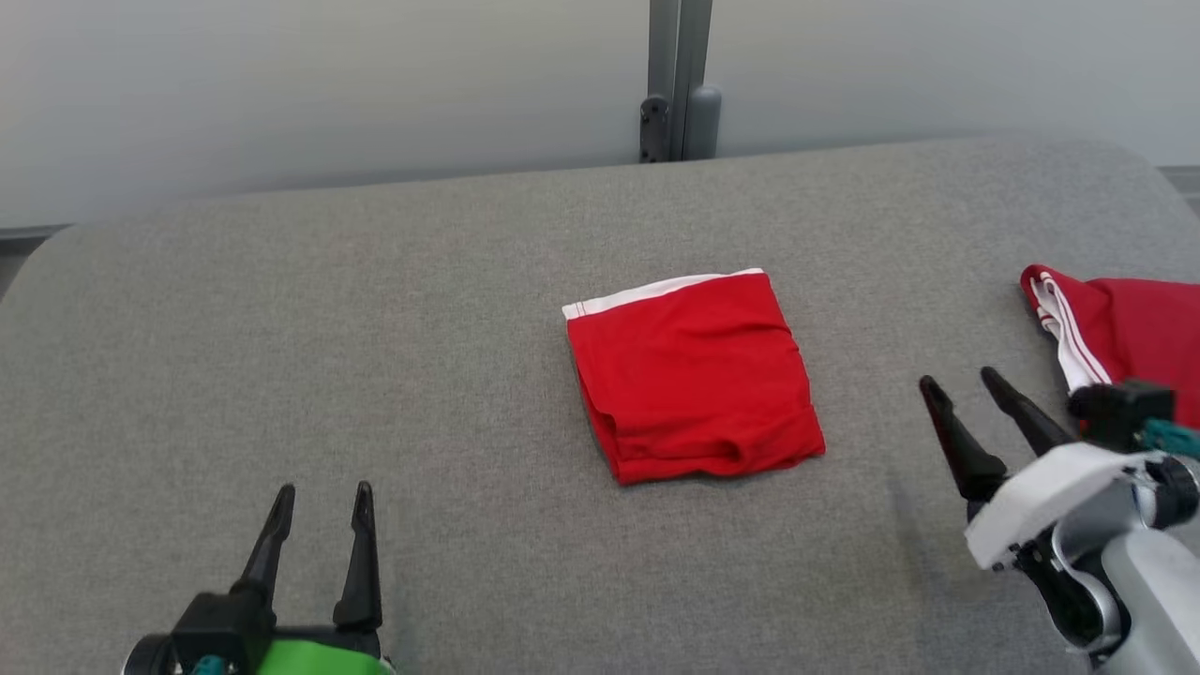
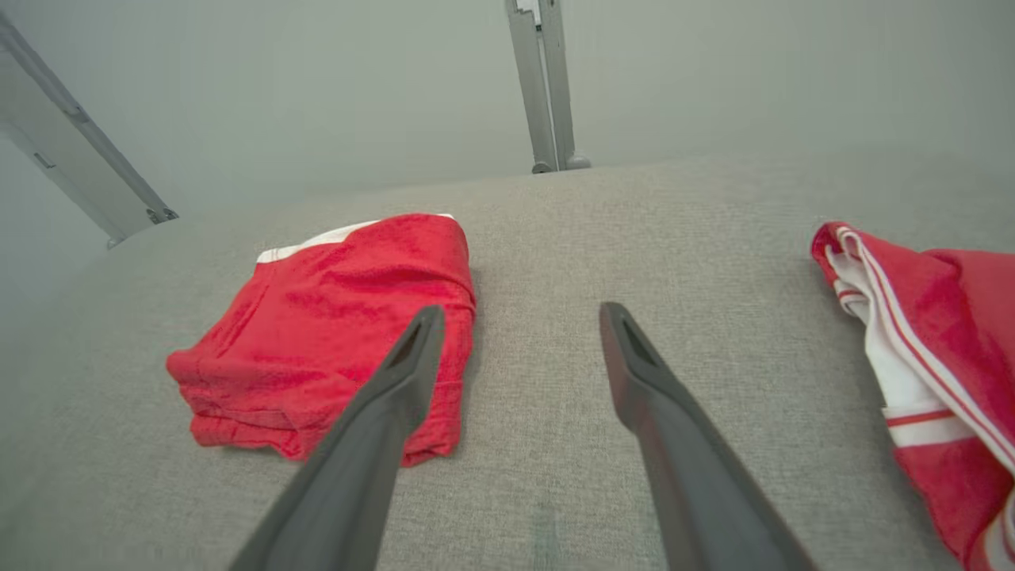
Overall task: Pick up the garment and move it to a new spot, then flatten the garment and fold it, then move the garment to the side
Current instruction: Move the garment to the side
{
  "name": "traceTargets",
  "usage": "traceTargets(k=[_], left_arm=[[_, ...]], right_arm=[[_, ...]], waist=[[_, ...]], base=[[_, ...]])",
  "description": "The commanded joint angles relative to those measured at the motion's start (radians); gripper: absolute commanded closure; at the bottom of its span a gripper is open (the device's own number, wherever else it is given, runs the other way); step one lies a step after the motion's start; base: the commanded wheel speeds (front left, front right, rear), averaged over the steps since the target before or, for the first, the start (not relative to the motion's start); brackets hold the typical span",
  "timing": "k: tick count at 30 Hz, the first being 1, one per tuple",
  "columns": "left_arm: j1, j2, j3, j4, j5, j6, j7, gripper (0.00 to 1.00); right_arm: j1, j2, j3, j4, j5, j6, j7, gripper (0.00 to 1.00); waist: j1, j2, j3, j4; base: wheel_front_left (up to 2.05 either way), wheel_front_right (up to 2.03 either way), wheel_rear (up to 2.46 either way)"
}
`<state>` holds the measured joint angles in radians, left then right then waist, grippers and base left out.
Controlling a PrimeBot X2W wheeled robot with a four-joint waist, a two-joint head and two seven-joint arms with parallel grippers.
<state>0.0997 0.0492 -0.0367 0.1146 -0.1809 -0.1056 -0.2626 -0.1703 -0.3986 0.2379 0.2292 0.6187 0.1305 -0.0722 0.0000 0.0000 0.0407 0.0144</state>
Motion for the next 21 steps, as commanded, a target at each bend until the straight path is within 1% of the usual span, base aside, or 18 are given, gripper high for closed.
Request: traceTargets(k=[1,3,5,8,12,14,17,19,21], left_arm=[[-0.029,0.003,-0.003,0.004,0.009,-0.005,-0.003,0.00],[-0.064,0.003,-0.009,0.007,0.016,-0.009,-0.003,0.00],[-0.095,0.003,-0.014,0.010,0.022,-0.011,-0.003,0.00],[-0.132,0.002,-0.024,0.016,0.021,-0.016,-0.003,0.00],[-0.172,0.003,-0.044,0.025,0.016,-0.017,-0.003,0.00],[-0.187,0.003,-0.051,0.027,0.011,-0.017,-0.003,0.00],[-0.200,0.003,-0.057,0.030,0.008,-0.010,-0.003,0.00],[-0.204,0.003,-0.057,0.028,0.001,-0.003,-0.002,0.00],[-0.205,0.003,-0.051,0.023,-0.004,0.003,-0.002,0.00]], right_arm=[[-0.040,-0.016,0.040,0.022,0.024,0.000,0.056,0.00],[-0.117,-0.032,0.085,0.066,0.063,0.000,0.130,0.00],[-0.183,-0.030,0.128,0.104,0.108,0.000,0.177,0.00],[-0.259,-0.021,0.175,0.166,0.160,0.000,0.205,0.00],[-0.350,-0.013,0.222,0.269,0.190,0.000,0.234,0.00],[-0.383,0.003,0.240,0.316,0.217,0.000,0.251,0.00],[-0.416,0.029,0.274,0.342,0.283,0.000,0.276,0.00],[-0.433,0.035,0.291,0.332,0.340,0.000,0.275,1.00],[-0.435,0.030,0.312,0.311,0.388,0.000,0.261,1.00]], waist=[[0.0000,0.0000,0.076,0.033],[0.0000,0.0000,0.106,0.050],[0.0000,0.0000,0.137,0.067],[0.0000,0.0000,0.172,0.089],[0.0000,0.0000,0.209,0.115],[0.0000,0.0000,0.223,0.123],[0.0000,0.0000,0.235,0.124],[0.0000,0.0000,0.239,0.114],[0.0000,0.0000,0.243,0.091]], base=[[0.00,0.00,0.00],[0.00,0.00,0.00],[0.00,0.00,0.00],[0.00,0.00,0.00],[0.00,0.00,0.00],[0.00,0.00,0.00],[0.00,0.00,0.00],[0.00,0.00,0.00],[0.00,0.00,0.00]])
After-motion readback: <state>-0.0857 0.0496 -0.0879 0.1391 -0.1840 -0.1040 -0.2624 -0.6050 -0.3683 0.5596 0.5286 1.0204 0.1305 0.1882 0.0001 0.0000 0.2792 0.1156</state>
